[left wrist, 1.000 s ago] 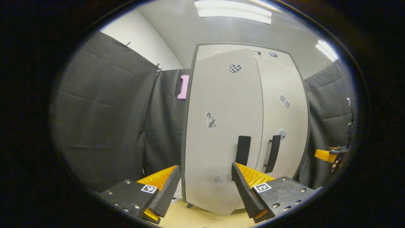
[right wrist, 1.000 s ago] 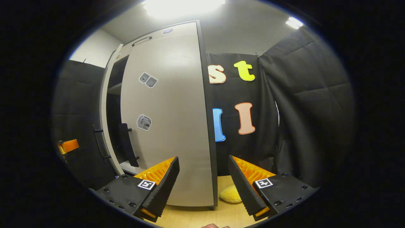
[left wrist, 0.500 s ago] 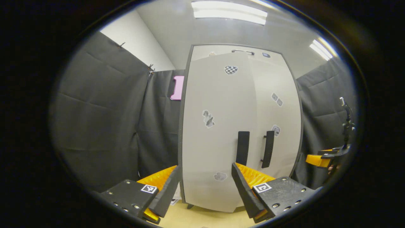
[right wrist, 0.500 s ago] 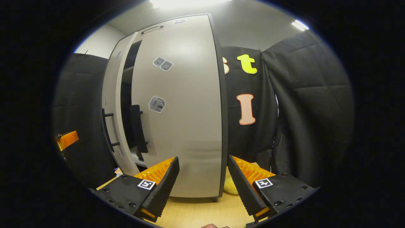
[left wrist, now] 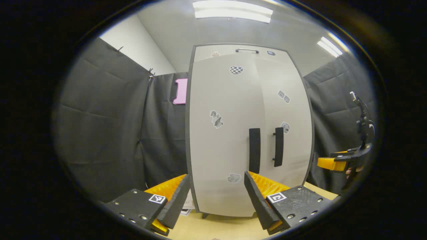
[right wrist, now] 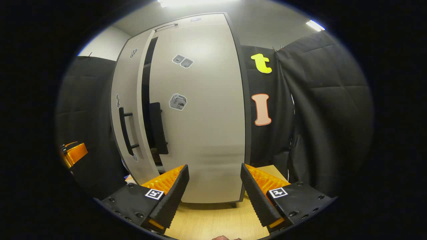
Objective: Grab one shoe with the right hand and put it into the shoe cabinet, grab the other shoe with the left hand and put it into the shoe cabinet; then close the right door with the right hand and the left door with the left hand.
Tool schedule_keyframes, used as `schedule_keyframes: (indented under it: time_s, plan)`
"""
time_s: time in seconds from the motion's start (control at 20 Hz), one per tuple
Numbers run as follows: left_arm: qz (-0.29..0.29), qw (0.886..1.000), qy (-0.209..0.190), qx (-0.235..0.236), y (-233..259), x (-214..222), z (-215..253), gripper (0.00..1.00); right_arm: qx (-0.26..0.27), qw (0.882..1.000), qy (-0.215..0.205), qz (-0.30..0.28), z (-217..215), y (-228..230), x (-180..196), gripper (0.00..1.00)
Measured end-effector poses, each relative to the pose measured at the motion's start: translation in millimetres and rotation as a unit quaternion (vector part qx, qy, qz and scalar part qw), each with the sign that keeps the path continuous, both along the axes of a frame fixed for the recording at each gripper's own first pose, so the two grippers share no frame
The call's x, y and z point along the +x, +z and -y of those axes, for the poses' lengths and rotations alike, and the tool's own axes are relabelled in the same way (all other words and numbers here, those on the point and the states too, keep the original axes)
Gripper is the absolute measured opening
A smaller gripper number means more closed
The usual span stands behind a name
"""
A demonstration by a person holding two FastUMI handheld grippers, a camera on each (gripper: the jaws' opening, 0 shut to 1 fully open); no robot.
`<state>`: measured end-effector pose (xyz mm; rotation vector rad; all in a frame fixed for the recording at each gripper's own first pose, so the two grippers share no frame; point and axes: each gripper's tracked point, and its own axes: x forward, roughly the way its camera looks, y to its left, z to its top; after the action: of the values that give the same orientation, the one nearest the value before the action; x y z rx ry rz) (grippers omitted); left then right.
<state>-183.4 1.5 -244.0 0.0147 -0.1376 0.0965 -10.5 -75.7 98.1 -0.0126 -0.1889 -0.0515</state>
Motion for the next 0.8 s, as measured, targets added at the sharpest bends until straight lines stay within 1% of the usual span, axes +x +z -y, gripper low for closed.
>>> schedule_keyframes:
  time_s: [0.15,0.3,0.35,0.4,0.5,0.6,0.7,0.8]
  plan:
    - [-0.002,1.000,-0.001,-0.010,-15.0,8.1,-7.1,1.00,-0.002,1.000,-0.003,0.003,-3.0,-7.7,-3.3,0.98]
    - [-0.018,1.000,0.000,-0.016,-32.3,14.6,-8.5,1.00,-0.010,1.000,-0.026,-0.007,4.7,-23.8,-8.2,0.98]
    - [-0.021,1.000,0.000,-0.016,-36.0,14.1,-8.0,0.94,-0.012,0.999,-0.031,-0.010,5.8,-28.4,-9.4,0.98]
    - [-0.022,1.000,-0.003,-0.012,-37.5,12.0,-5.1,0.94,-0.013,0.999,-0.040,-0.011,8.6,-31.7,-10.9,0.98]
    - [-0.025,1.000,-0.007,0.009,-43.6,6.7,-3.0,0.94,-0.009,0.999,-0.048,-0.015,10.1,-38.6,-10.9,0.98]
    - [-0.035,0.999,-0.008,0.029,-54.6,3.6,-2.6,0.93,0.007,0.998,-0.049,-0.026,10.4,-47.0,-9.4,0.98]
    - [-0.038,0.999,-0.012,0.017,-64.8,2.8,3.5,0.93,0.020,0.998,-0.039,-0.034,5.9,-49.5,-8.3,0.98]
    - [-0.046,0.999,-0.018,-0.006,-75.9,2.7,11.5,0.94,0.010,0.998,-0.041,-0.042,6.3,-46.3,-7.2,0.98]
